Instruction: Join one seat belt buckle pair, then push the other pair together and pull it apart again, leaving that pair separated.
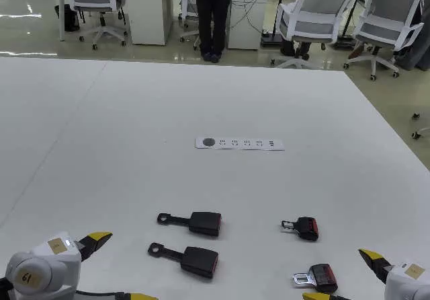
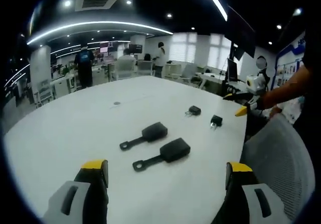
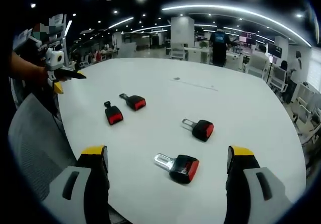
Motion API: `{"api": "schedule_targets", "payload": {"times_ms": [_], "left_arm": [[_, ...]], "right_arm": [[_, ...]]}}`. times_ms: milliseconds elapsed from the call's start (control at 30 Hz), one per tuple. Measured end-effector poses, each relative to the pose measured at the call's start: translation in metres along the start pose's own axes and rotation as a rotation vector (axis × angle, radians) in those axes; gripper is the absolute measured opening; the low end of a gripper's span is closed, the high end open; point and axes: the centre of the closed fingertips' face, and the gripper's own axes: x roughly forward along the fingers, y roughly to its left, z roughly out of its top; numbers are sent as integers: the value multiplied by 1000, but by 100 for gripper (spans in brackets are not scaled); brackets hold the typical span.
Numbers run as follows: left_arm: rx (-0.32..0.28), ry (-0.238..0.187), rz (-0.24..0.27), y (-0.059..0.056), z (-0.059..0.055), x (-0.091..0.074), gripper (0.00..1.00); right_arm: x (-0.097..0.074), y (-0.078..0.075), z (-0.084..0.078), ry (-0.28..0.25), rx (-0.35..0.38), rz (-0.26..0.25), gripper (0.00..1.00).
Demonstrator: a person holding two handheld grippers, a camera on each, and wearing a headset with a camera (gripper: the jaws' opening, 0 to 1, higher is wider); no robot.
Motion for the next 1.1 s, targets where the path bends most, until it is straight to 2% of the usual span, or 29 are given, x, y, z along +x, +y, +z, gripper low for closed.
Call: {"api": "schedule_targets", "payload": {"times_ms": [400, 600, 1100], "left_arm": [[0, -3, -7, -4, 4, 8, 100], [4, 1, -13, -11, 5, 10, 100], [3, 1, -5, -8, 4, 13, 100]], "right_arm": [[-3, -8, -1, 11, -9, 4, 100], [-4, -11, 3, 7, -11, 6, 100], [-3, -10, 1, 12, -19, 19, 100]]}}
